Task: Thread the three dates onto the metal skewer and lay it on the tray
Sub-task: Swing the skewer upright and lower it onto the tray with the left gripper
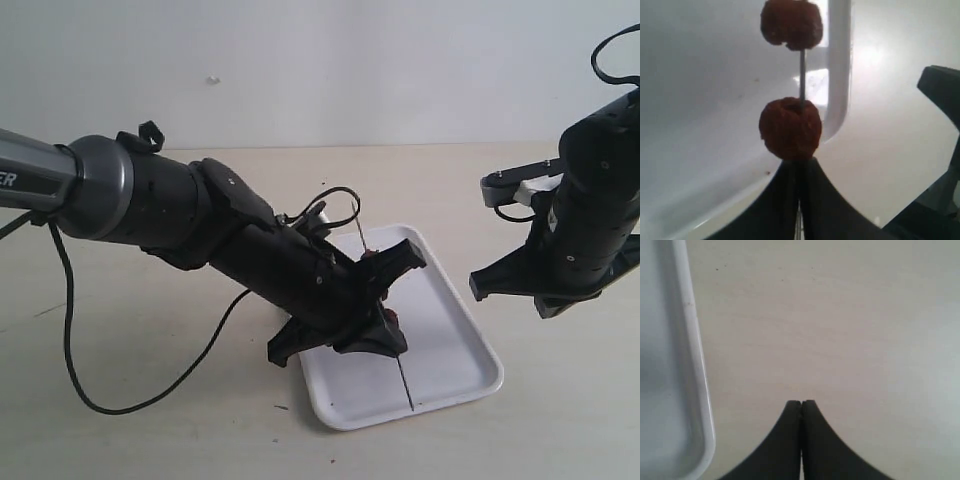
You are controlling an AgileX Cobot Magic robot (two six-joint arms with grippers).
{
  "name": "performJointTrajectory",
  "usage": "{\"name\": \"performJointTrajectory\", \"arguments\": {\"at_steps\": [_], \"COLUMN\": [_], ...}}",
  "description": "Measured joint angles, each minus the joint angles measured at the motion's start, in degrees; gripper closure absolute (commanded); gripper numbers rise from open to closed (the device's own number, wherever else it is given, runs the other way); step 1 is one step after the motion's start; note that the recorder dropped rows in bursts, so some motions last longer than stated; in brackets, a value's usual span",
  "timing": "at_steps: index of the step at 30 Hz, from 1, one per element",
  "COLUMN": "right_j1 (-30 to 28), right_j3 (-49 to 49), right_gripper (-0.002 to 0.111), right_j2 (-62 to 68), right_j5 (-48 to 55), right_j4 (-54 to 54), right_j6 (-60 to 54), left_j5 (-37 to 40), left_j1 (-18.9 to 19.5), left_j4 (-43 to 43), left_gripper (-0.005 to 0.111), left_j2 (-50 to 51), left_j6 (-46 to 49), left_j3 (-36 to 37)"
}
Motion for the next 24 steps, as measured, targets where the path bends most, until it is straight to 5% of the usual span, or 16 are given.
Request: {"name": "performJointTrajectory", "arguments": {"at_steps": [18,24], "right_j1": [0.0,0.0], "right_j3": [0.0,0.0], "right_gripper": [0.108,0.108], "right_j2": [0.0,0.0], "right_j5": [-0.4,-0.6], "right_j4": [-0.2,-0.3], "right_j6": [0.0,0.0], "left_j5": [-3.5,-3.5], "left_j1": [-0.3,-0.3], "left_j4": [3.3,3.3], "left_gripper": [0.106,0.082], "left_j2": [1.5,1.5], "left_j6": [-4.2,-4.6], "left_j3": [0.0,0.0]}}
